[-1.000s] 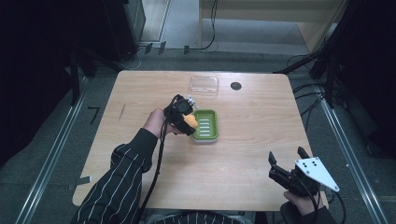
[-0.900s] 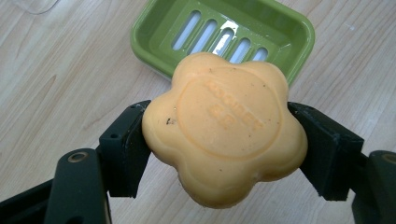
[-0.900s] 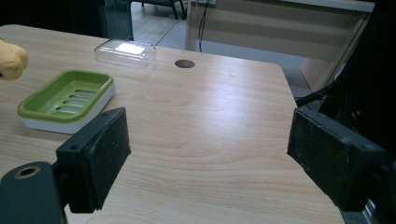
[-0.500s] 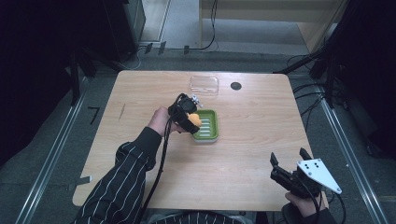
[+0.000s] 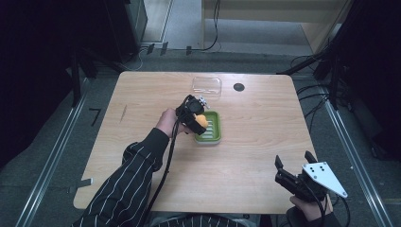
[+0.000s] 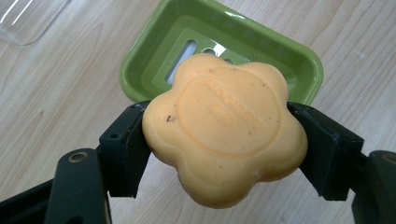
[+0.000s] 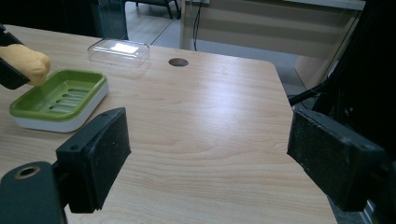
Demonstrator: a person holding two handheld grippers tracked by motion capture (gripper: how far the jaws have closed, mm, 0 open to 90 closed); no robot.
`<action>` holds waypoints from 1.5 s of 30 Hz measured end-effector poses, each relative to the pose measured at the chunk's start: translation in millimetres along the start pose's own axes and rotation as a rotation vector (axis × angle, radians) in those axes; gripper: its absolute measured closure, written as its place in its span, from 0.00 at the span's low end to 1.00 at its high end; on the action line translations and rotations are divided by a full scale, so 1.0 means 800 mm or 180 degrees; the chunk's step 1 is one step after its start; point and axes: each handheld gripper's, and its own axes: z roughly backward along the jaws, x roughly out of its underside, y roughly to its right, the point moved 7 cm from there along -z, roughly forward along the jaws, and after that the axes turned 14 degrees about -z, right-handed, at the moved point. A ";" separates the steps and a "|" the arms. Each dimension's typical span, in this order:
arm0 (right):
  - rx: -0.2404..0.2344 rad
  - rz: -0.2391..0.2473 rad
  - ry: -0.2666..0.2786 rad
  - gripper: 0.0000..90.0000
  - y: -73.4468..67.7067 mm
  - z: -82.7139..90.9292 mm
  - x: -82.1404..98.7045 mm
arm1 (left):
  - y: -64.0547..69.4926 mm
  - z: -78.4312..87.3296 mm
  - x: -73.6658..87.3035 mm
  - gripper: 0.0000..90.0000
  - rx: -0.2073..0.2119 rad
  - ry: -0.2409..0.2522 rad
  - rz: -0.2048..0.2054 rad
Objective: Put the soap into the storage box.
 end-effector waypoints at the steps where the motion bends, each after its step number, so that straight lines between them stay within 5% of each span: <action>1: 0.0002 0.0005 0.0002 0.15 0.000 0.000 0.000 | -0.001 -0.001 -0.002 0.29 -0.0014 0.0033 -0.0010; 30: 0.0013 -0.0021 0.0012 0.15 0.003 0.002 0.000 | -0.004 -0.061 -0.026 0.29 0.0028 -0.0012 -0.0133; 45: 0.0014 -0.0030 0.0011 0.15 0.004 0.002 0.000 | -0.003 -0.072 -0.024 0.29 0.0066 -0.0047 -0.0224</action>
